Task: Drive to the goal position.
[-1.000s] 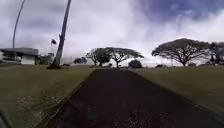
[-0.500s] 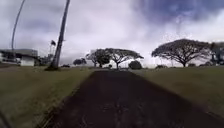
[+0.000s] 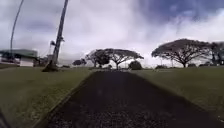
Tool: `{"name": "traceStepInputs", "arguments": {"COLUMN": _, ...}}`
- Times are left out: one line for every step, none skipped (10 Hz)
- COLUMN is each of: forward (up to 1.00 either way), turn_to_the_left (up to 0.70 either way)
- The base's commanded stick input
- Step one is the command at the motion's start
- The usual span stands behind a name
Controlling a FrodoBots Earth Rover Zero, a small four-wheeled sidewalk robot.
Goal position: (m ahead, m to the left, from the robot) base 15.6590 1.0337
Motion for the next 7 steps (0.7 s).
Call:
{"name": "traceStepInputs", "arguments": {"forward": 0.5, "turn_to_the_left": -0.29}}
{"name": "traceStepInputs", "arguments": {"forward": 0.5, "turn_to_the_left": -0.29}}
{"name": "traceStepInputs", "arguments": {"forward": 0.5, "turn_to_the_left": -0.29}}
{"name": "traceStepInputs", "arguments": {"forward": 0.5, "turn_to_the_left": -0.02}}
{"name": "traceStepInputs", "arguments": {"forward": 0.5, "turn_to_the_left": 0.0}}
{"name": "traceStepInputs", "arguments": {"forward": 0.5, "turn_to_the_left": 0.0}}
{"name": "traceStepInputs", "arguments": {"forward": 0.5, "turn_to_the_left": 0.0}}
